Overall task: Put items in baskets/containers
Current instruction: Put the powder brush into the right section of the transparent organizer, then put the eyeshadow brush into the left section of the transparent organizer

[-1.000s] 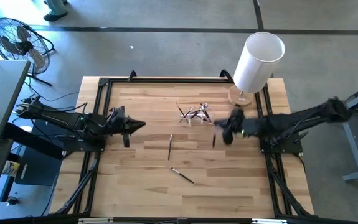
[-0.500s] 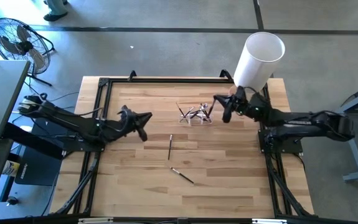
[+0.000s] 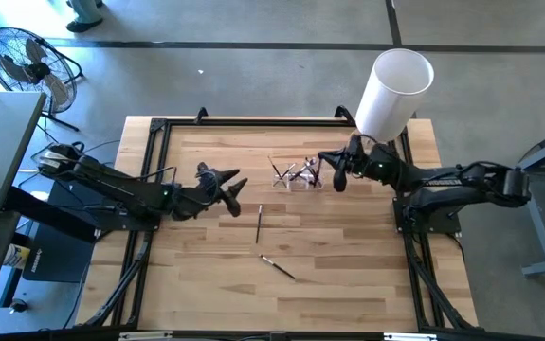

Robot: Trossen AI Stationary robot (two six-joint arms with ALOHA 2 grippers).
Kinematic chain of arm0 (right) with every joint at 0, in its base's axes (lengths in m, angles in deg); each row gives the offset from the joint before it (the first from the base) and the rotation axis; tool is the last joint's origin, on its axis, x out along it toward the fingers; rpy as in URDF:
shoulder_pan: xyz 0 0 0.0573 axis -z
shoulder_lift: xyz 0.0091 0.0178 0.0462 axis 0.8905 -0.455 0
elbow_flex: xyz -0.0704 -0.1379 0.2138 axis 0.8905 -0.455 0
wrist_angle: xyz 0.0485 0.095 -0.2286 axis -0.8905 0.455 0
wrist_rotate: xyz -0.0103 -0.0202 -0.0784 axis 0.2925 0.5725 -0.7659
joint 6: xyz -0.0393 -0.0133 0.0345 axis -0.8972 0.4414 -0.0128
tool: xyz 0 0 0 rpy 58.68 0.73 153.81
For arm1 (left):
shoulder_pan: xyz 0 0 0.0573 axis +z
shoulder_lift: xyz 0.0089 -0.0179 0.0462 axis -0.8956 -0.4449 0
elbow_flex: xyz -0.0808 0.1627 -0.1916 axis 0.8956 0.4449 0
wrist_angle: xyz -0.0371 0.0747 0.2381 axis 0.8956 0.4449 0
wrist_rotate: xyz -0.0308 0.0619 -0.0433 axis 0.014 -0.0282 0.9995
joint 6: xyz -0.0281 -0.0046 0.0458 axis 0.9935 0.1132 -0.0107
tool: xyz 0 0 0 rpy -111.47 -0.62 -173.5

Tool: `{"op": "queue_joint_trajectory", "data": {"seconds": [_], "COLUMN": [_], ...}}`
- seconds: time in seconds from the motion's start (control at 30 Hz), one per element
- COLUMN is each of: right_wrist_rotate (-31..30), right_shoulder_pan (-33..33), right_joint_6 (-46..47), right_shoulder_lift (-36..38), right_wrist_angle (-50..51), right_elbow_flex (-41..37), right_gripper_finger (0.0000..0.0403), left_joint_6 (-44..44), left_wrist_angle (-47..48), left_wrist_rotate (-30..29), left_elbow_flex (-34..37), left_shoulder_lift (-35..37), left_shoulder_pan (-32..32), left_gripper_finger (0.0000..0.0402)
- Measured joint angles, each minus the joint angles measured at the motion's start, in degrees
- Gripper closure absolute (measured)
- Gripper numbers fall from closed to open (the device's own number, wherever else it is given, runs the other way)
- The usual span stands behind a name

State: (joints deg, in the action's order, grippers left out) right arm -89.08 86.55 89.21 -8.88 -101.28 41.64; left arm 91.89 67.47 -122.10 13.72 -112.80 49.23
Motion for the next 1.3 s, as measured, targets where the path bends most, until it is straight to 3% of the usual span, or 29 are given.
{"op": "queue_joint_trajectory", "data": {"seconds": [0.3,0.4,0.6,0.73,0.9,1.07,1.3], "right_wrist_rotate": [-3.9,-4.0,-4.1,-4.7,-10.5,-13.2,-12.6], "right_shoulder_pan": [-0.1,-0.3,-2.8,-5.0,-6.1,-6.1,-6.8], "right_joint_6": [-8.9,-6.6,-2.4,-3.7,-4.1,-5.5,-0.1], "right_shoulder_lift": [2.5,1.4,-0.8,-0.7,2.5,9.9,23.0], "right_wrist_angle": [-0.9,1.7,8.4,8.5,8.6,12.2,27.4], "right_elbow_flex": [0.3,0.3,0.3,0.3,0.3,0.3,0.3], "right_gripper_finger": [0.04,0.0391,0.0344,0.03,0.0257,0.0243,0.027], "left_joint_6": [1.3,3.5,5.4,5.5,10.3,15.9,30.7], "left_wrist_angle": [6.4,10.1,18.7,20.3,20.8,33.1,47.7], "left_wrist_rotate": [8.6,11.4,20.5,21.7,24.1,25.5,28.5], "left_elbow_flex": [-4.0,-4.1,-4.1,-4.1,-4.4,-12.9,-29.9], "left_shoulder_lift": [-0.4,-0.4,-0.4,-0.4,-0.4,-8.1,-25.1], "left_shoulder_pan": [6.9,9.3,13.3,14.0,14.0,14.0,14.0], "left_gripper_finger": [0.0225,0.0224,0.0224,0.0224,0.0224,0.0224,0.0224]}}
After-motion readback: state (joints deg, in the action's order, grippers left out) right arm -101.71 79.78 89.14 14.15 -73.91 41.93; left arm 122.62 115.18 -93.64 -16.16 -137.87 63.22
